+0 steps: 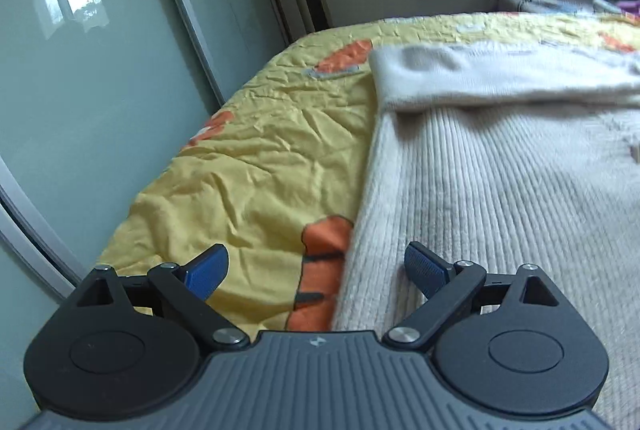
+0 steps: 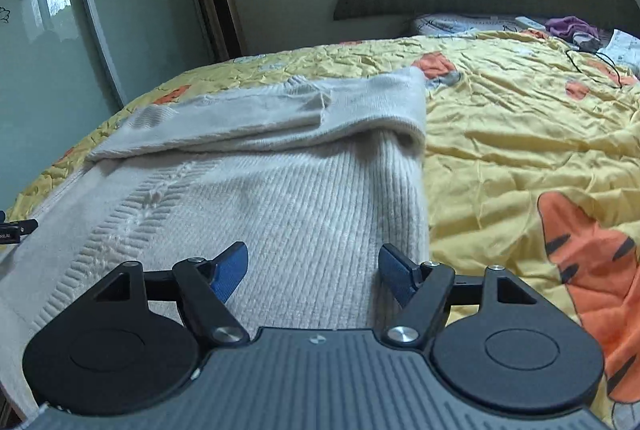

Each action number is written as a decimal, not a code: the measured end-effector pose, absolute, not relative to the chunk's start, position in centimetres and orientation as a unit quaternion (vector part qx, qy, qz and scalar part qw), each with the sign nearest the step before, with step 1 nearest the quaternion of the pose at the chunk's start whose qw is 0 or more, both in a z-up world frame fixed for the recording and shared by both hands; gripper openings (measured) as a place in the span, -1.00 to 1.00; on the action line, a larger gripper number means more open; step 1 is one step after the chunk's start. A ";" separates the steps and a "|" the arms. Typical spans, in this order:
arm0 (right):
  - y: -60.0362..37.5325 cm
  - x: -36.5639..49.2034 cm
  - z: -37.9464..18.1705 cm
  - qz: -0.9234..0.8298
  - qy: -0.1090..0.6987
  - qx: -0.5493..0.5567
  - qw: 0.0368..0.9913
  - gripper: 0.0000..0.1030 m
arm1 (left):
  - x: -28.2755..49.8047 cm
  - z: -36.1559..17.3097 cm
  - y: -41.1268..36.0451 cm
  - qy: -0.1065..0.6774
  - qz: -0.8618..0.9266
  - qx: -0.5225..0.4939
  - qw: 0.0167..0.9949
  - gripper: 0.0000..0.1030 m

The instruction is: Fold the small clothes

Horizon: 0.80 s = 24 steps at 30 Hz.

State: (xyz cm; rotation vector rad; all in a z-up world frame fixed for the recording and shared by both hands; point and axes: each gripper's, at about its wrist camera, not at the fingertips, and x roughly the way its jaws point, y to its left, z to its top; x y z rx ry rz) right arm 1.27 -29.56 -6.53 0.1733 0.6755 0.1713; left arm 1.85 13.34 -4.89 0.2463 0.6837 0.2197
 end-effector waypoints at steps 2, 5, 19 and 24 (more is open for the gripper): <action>-29.2 0.5 -6.4 0.093 0.330 0.071 0.937 0.47 | 1.1 -4.3 13.0 0.327 0.086 0.123 0.933 0.86; -29.0 -1.0 -5.6 0.095 0.326 0.043 0.940 0.50 | -0.3 -3.5 12.9 0.323 0.042 0.129 0.937 0.86; -32.8 -6.5 -5.0 0.102 0.335 0.128 0.928 0.54 | -4.7 -4.1 17.9 0.369 -0.062 0.009 0.927 0.86; -33.8 -7.2 -6.2 0.126 0.375 0.163 0.904 0.55 | -4.9 -5.3 19.2 0.380 -0.122 -0.032 0.916 0.88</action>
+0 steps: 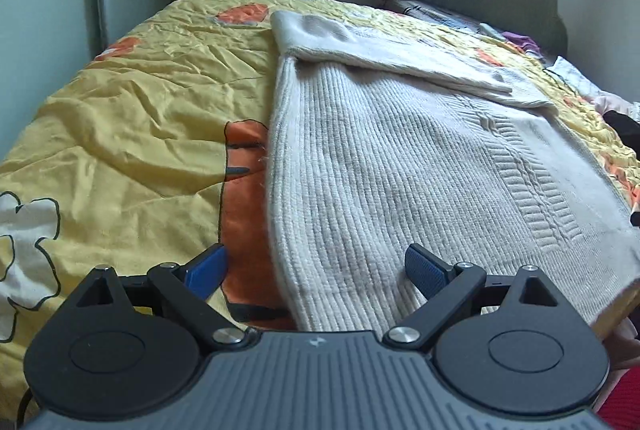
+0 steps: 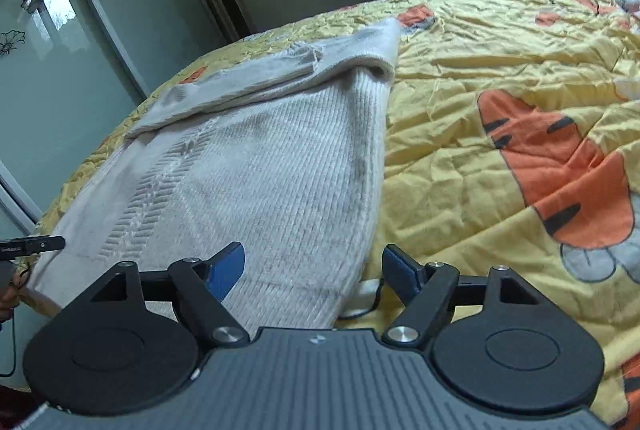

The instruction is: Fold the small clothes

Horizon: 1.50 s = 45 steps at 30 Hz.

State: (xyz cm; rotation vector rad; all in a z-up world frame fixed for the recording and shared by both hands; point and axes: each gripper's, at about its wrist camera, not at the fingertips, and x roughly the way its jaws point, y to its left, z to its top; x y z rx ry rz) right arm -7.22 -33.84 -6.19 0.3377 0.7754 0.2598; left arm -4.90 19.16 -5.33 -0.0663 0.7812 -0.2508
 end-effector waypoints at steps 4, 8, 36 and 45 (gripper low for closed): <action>-33.3 -8.2 -6.6 0.171 0.382 0.189 0.888 0.52 | -4.9 -5.5 19.3 0.379 -0.136 -0.042 0.914 0.93; -33.0 -8.4 -6.8 0.184 0.380 0.225 0.878 0.30 | -4.9 -5.1 18.8 0.391 -0.156 -0.053 0.906 0.93; -30.2 -7.1 -7.3 0.225 0.403 0.217 0.860 -0.75 | -5.9 -3.0 17.9 0.367 -0.142 -0.075 0.916 -0.69; -29.9 -6.6 -3.9 0.266 0.352 0.180 0.879 -0.75 | -5.3 0.7 16.1 0.300 -0.163 -0.112 0.933 -0.81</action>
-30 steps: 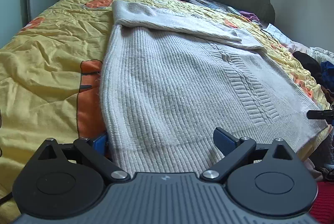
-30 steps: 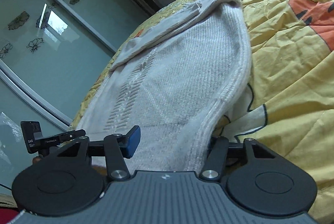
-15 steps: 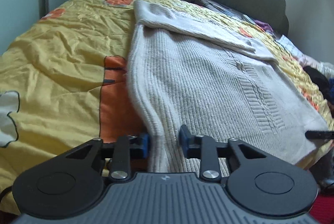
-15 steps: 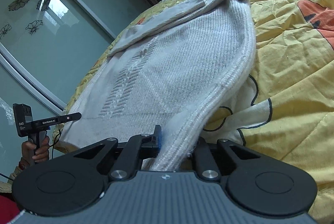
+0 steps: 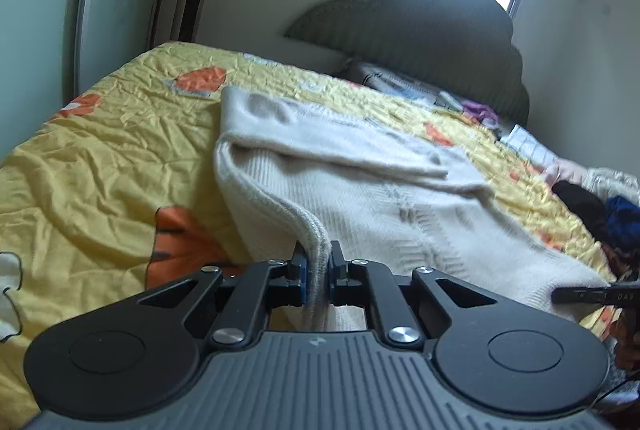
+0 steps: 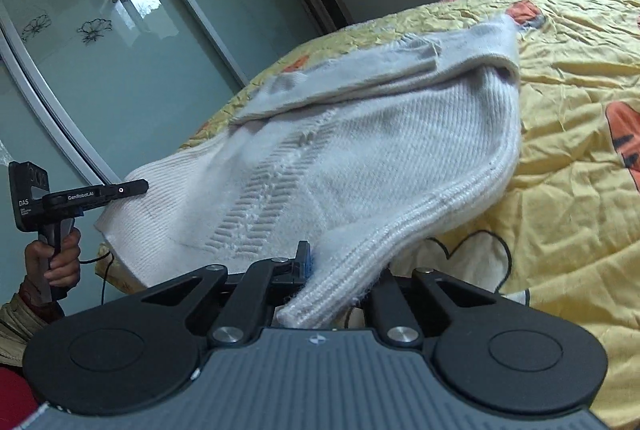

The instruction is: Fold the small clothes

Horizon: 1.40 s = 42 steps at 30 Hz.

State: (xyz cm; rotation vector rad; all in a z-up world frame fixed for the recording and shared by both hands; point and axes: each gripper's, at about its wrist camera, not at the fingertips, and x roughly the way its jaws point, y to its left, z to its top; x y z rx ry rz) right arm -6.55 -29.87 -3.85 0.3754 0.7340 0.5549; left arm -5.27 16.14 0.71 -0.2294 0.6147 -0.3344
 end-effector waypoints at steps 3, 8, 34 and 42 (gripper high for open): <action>-30.2 -6.0 -2.6 0.275 0.335 0.185 0.882 -0.75 | -4.6 1.1 15.6 0.290 -0.165 -0.124 0.935 -0.82; -30.2 -4.9 -1.0 0.285 0.308 0.183 0.889 -0.75 | -3.8 2.1 15.0 0.275 -0.167 -0.135 0.937 -0.82; -32.1 5.3 2.6 0.206 0.202 0.204 0.935 -0.75 | 6.1 7.4 16.3 0.198 -0.093 -0.228 0.949 -0.83; -33.2 9.6 2.6 0.186 0.195 0.215 0.939 -0.75 | 10.2 7.8 14.5 0.188 -0.069 -0.213 0.956 -0.83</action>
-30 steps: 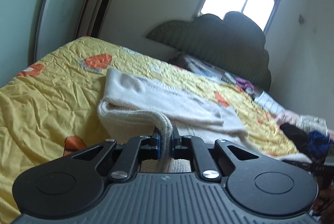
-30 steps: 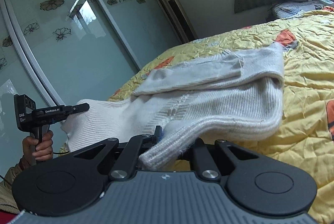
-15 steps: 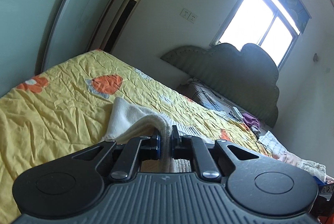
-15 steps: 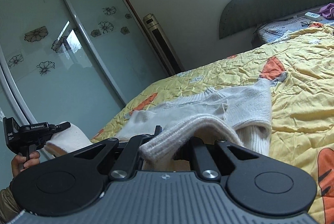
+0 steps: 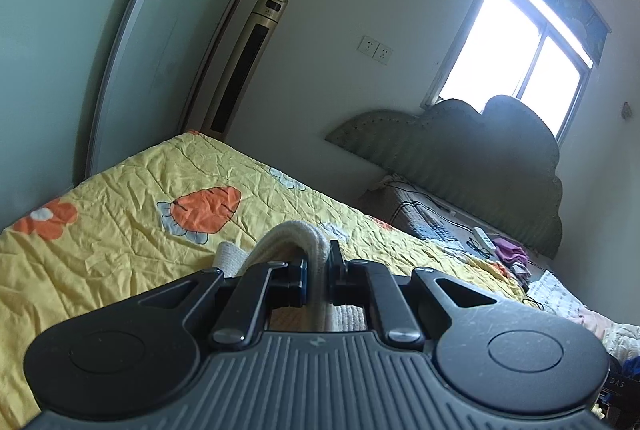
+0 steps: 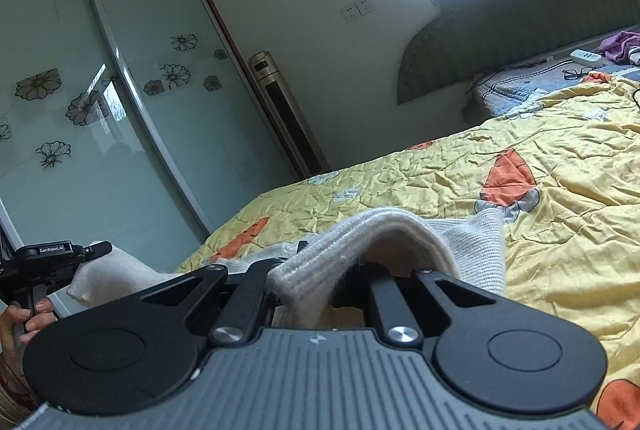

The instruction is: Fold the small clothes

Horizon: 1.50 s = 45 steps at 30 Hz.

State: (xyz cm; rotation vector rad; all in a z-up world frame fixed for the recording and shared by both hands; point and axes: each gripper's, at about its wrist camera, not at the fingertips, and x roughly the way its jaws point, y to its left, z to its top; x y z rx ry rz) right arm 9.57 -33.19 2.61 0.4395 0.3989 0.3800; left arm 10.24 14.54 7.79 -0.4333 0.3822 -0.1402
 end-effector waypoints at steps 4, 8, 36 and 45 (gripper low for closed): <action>-33.4 11.7 2.1 0.183 0.202 0.216 0.938 -0.75 | 12.3 7.5 14.1 0.195 -0.066 -0.216 0.954 -0.83; -33.2 14.0 1.4 0.179 0.213 0.212 0.937 -0.75 | 14.4 7.0 13.7 0.207 -0.060 -0.211 0.953 -0.83; -33.8 21.8 -3.9 0.169 0.279 0.223 0.919 -0.75 | 22.4 0.6 11.4 0.303 0.016 -0.115 0.946 -0.83; -33.9 21.9 -3.2 0.172 0.271 0.221 0.921 -0.75 | 22.6 0.9 11.4 0.305 0.019 -0.113 0.946 -0.83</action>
